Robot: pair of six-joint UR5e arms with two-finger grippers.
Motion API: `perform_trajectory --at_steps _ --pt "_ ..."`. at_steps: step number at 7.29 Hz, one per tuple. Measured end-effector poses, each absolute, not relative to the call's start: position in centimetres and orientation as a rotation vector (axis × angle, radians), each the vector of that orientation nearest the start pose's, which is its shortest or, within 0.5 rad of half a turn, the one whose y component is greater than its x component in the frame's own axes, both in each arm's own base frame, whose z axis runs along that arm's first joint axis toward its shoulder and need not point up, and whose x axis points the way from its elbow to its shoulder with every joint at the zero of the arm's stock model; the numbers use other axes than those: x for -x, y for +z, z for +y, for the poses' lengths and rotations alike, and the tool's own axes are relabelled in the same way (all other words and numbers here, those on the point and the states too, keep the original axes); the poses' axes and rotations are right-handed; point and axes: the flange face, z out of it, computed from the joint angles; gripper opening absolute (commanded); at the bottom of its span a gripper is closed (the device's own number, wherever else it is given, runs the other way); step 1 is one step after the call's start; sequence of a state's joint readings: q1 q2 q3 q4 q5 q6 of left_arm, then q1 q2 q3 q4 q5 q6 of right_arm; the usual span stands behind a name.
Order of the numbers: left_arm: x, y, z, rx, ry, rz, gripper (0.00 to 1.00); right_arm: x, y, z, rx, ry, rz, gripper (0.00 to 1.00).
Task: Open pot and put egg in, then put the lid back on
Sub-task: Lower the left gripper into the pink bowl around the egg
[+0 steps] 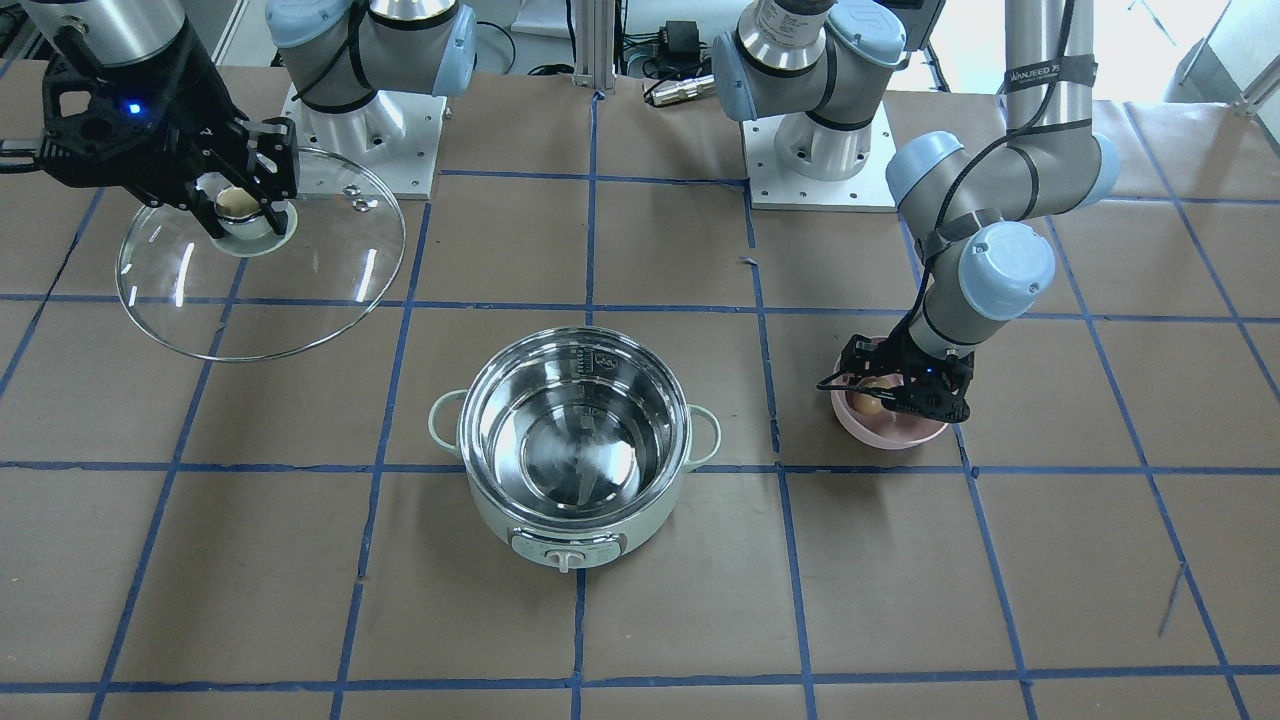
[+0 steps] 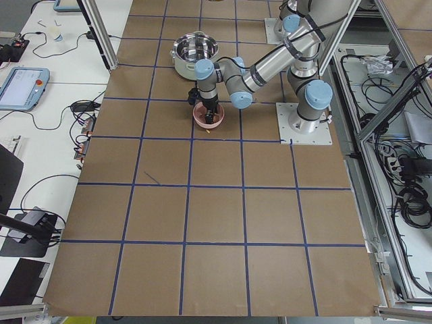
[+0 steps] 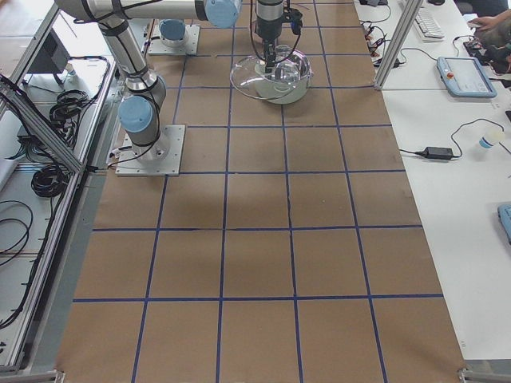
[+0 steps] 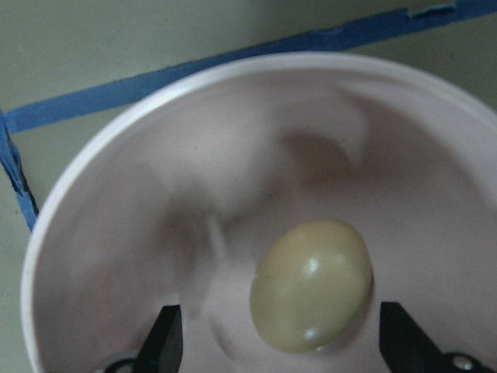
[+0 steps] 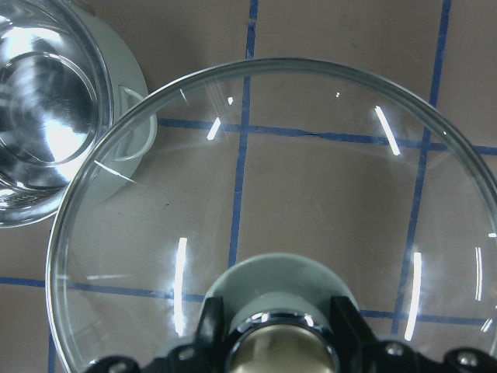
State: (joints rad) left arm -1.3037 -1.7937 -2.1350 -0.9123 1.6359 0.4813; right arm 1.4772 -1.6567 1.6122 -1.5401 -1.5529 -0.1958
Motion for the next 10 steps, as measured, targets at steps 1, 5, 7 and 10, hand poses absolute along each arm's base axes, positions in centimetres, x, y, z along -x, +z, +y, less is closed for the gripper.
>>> perform_trajectory --at_steps 1,5,7,10 --pt "0.18 18.75 -47.41 -0.339 0.225 3.102 0.68 -9.19 50.52 -46.71 0.160 -0.025 3.121 0.32" --pt "0.25 18.71 -47.33 -0.343 0.228 3.101 0.67 -9.19 50.52 -46.70 0.161 -0.025 3.121 0.33" --pt "0.24 18.84 -47.40 -0.346 0.224 3.099 0.67 -9.19 50.52 -46.70 0.161 -0.025 3.121 0.33" --pt "0.24 18.74 -47.29 -0.345 0.238 3.099 0.68 -9.19 50.52 -46.71 0.161 -0.026 3.121 0.33"
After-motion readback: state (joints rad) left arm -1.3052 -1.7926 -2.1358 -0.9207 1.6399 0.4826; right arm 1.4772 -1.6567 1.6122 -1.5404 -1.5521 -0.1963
